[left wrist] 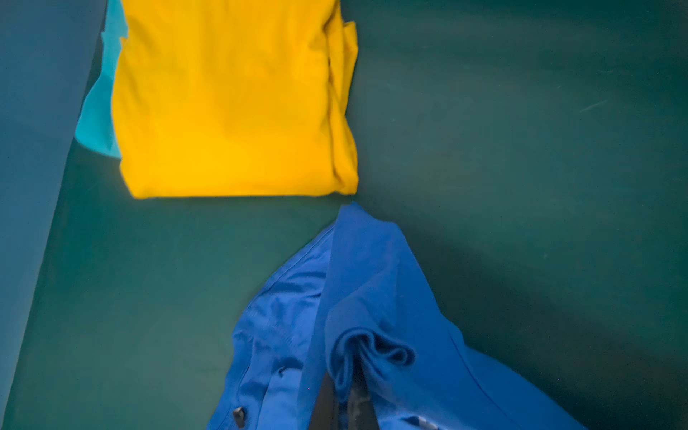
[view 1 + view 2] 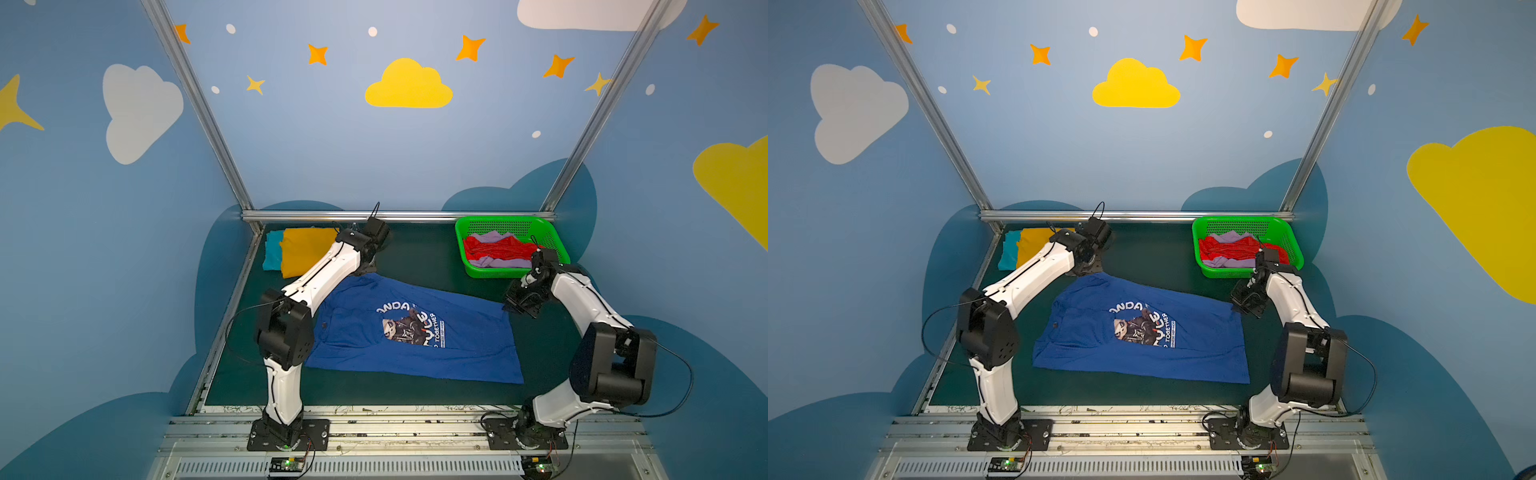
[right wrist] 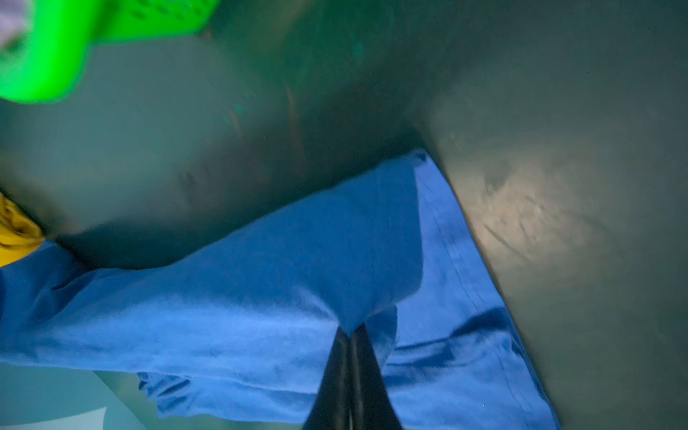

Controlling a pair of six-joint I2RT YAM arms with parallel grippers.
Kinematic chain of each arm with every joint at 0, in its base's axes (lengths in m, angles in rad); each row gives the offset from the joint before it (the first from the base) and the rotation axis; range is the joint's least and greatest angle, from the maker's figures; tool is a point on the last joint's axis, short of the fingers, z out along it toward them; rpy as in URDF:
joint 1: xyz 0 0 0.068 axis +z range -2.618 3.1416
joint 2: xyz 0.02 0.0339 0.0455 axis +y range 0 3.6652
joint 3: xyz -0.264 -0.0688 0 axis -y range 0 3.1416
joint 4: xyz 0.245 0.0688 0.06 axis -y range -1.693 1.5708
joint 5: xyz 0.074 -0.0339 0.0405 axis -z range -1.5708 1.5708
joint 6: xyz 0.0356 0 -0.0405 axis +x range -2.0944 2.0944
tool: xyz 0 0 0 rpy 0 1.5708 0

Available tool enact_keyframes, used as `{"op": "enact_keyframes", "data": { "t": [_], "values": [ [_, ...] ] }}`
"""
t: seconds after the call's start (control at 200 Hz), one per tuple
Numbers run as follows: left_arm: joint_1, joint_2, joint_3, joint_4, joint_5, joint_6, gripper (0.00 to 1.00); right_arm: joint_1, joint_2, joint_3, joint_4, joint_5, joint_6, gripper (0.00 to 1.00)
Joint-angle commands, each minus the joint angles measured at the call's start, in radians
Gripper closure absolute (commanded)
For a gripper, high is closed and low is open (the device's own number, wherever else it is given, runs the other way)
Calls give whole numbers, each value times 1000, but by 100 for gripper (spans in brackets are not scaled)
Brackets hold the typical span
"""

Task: Fold and stack the t-shirts

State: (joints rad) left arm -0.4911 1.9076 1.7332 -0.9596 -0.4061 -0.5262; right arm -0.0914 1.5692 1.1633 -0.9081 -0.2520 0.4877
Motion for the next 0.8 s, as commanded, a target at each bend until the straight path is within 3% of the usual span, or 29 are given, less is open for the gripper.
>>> {"op": "enact_keyframes", "data": {
  "t": [0.0,0.366,0.796],
  "values": [
    [-34,-21,-84,1,-8,-47,96,-14,-23,-19,-79,0,-41,100],
    [-122,-19,-283,-37,49,-141,96,-10,31,0,-140,84,-81,100],
    [-139,-22,-318,-101,47,-149,96,25,70,22,-251,234,-99,100]
  ]
}}
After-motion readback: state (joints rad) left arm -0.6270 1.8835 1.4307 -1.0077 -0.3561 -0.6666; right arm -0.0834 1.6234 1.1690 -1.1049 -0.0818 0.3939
